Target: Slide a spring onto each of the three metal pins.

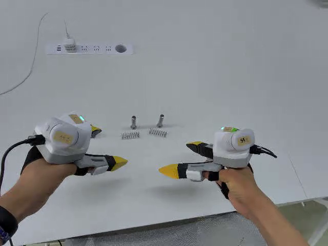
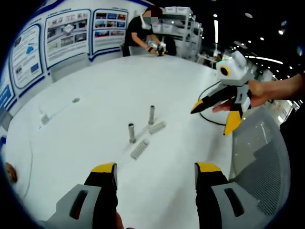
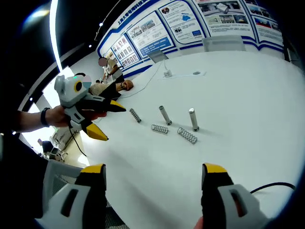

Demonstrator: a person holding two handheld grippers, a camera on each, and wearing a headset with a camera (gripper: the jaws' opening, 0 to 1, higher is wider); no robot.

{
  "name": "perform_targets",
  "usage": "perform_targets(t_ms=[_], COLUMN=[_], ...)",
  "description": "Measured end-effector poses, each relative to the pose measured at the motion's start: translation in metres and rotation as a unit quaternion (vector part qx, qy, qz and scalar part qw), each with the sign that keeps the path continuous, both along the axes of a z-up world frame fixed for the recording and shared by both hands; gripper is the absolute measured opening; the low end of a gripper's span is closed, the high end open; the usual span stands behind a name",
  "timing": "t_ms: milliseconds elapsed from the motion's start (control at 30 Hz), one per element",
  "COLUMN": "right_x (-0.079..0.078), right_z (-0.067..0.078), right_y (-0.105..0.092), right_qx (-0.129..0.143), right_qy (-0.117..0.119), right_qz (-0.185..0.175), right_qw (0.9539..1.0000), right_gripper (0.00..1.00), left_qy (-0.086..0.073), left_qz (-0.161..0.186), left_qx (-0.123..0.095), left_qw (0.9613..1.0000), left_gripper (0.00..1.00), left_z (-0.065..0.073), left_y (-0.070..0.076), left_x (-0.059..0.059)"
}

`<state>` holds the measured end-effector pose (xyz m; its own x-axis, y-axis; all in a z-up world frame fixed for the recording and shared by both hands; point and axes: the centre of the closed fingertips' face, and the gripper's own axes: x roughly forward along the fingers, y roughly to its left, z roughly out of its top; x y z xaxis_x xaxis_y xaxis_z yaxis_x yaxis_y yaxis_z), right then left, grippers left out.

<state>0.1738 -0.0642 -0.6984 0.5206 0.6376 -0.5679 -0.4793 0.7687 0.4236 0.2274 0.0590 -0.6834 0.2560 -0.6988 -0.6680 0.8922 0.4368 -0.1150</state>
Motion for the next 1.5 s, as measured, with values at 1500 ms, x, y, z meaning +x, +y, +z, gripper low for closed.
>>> perform_targets(t_ms=[1500], right_x=[-0.014], right_z=[0.004], right_y=[-0.001], right_qx=[0.023], right_qy=[0.015], right_qz=[-0.02], right_qw=[0.9994], right_gripper=[0.83], left_qy=[0.056], left_qz=[-0.023], left_qx=[0.032], left_qw=[0.9976], left_gripper=[0.49], left_z=[-0.067], left_y=[-0.052], left_x=[0.021])
